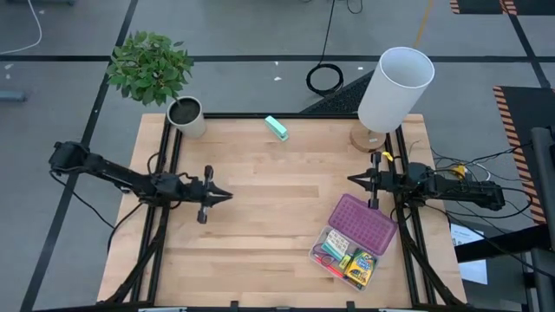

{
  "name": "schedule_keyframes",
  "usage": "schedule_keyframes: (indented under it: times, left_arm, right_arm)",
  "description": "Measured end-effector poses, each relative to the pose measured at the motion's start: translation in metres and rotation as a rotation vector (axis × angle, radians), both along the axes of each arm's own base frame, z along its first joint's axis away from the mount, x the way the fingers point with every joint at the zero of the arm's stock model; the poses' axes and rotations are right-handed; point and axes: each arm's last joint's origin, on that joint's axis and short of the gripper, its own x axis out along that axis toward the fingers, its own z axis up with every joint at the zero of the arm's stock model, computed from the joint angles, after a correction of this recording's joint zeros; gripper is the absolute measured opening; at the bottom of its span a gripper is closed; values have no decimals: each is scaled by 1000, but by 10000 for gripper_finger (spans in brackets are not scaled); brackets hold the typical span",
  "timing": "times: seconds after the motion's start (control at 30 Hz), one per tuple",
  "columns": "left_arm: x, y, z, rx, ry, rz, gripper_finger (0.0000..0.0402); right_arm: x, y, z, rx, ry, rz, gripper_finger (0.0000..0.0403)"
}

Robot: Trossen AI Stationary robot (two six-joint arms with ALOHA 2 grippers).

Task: Pack school essentials
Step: Return to Home Position

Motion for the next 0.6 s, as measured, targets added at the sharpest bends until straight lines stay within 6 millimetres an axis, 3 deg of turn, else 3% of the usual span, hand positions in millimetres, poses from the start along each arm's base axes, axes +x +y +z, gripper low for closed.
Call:
schedule_keyframes:
  times: [0.6]
  left_arm:
    - [-30, 10, 10, 76, -25, -72, 35]
  right_arm:
    - [0, 0, 0, 0, 1, 1, 0]
